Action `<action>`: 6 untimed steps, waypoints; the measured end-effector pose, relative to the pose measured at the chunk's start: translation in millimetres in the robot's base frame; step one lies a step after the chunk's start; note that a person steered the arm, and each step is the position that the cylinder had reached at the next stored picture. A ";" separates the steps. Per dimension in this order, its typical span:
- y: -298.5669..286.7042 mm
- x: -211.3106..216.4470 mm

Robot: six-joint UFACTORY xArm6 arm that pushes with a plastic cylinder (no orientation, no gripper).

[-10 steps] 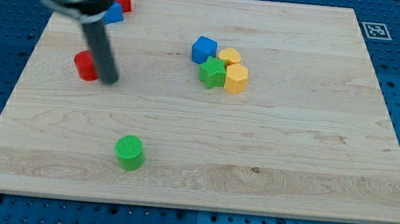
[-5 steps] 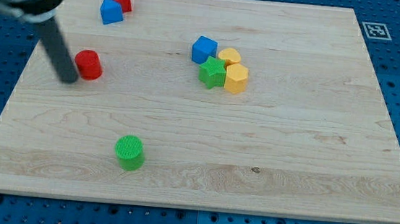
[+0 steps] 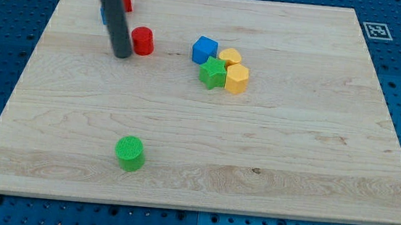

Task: Push red circle into right side of red star

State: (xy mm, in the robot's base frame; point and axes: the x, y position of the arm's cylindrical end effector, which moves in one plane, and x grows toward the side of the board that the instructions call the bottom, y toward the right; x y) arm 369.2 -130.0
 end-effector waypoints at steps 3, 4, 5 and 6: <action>37.2 -58.1; 47.5 -64.3; 65.3 -98.4; 71.8 -99.6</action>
State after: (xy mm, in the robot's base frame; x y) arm 269.5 -58.2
